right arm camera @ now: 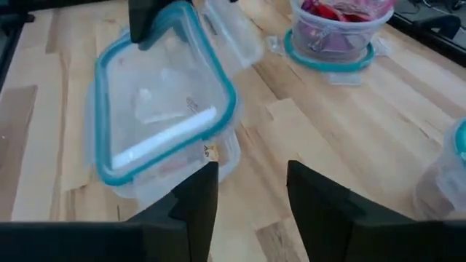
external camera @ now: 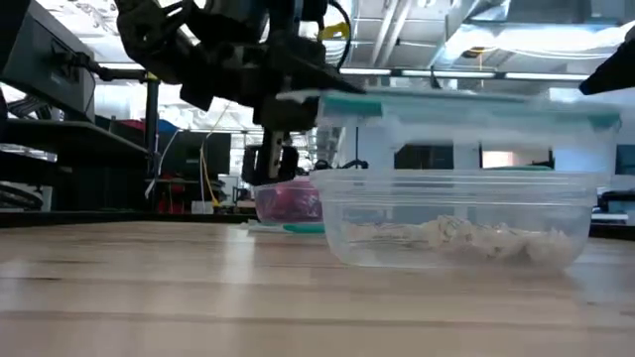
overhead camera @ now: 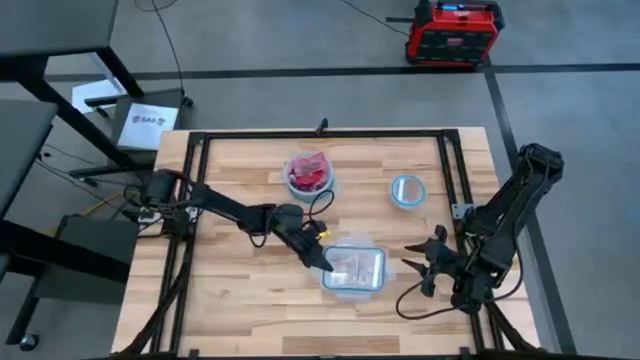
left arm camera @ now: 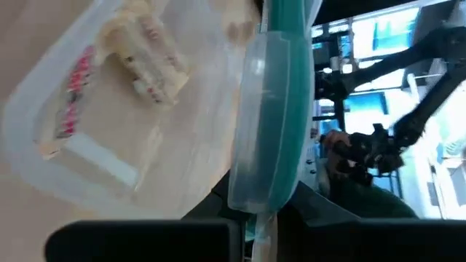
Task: Sort candy
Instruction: Close the rectangular transparent bin
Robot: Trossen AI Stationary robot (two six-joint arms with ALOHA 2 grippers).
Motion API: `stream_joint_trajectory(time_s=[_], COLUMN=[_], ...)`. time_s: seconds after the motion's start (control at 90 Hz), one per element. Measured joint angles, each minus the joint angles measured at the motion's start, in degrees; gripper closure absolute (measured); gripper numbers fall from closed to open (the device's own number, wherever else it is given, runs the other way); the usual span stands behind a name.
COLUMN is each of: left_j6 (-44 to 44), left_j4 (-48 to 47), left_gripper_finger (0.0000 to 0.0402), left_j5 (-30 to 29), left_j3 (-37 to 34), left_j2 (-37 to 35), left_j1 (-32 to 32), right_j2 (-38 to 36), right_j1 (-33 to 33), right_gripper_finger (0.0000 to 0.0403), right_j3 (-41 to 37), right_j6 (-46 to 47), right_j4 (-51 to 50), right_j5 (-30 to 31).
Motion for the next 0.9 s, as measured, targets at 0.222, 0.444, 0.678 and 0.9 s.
stream_joint_trajectory(time_s=[0.222, 0.444, 0.678, 0.9], left_j6=[-0.19, -0.21, -0.08, 0.98], left_j4=[0.09, -0.24, -1.9, -2.51], left_gripper_finger=[0.0385, 0.0383, 0.038, 0.0345], left_j5=[0.38, -0.48, -0.86, -1.28], left_j3=[0.02, 0.02, 0.02, 0.02], left_j2=[-0.01, -0.01, -0.01, -0.01], left_j1=[-0.33, -0.31, -0.37, -0.37], right_j2=[0.0, 0.02, 0.02, 0.02], right_j1=[0.0, 0.0, 0.0, 0.0], right_gripper_finger=[0.0255, 0.0255, 0.0255, 0.0255], right_j3=[0.01, 0.01, 0.01, 0.01], right_j6=[0.02, 0.04, 0.07, 0.07], right_j4=[0.0, 0.02, 0.4, 0.41], right_j5=[-0.01, -0.03, -0.03, -0.03])
